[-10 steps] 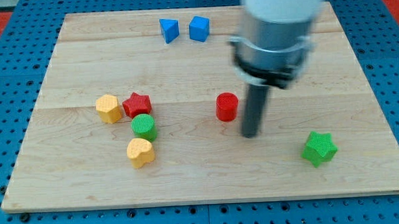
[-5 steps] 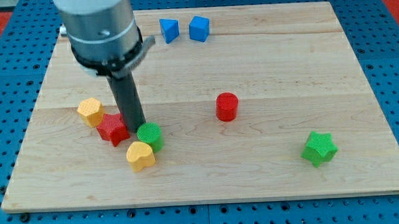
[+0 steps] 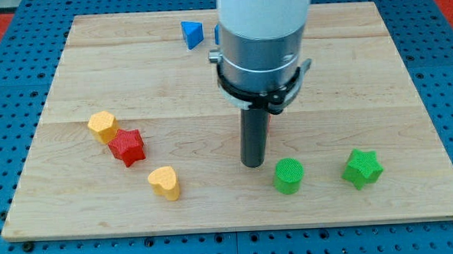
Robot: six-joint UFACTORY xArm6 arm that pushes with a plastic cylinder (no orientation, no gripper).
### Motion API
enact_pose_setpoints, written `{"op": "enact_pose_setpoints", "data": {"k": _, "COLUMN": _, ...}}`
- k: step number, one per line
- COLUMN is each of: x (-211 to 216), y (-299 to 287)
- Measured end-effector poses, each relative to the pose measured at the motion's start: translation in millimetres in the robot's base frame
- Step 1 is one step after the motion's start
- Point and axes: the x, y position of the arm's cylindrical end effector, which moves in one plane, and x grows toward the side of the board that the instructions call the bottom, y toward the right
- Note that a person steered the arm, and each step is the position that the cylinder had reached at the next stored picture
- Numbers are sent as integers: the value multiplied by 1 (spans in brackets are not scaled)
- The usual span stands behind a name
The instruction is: Move the green blocks diagonally to the red circle
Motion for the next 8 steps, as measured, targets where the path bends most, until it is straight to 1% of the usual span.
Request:
{"op": "enact_pose_setpoints", "data": {"k": 1, "x": 37, "y": 26}}
{"op": "enact_pose_setpoints", "data": {"k": 2, "x": 50, "y": 41}}
{"op": "enact_pose_setpoints", "data": {"k": 3, "x": 50, "y": 82}}
{"op": "enact_pose_setpoints", "data": {"k": 8, "x": 38, "y": 81}}
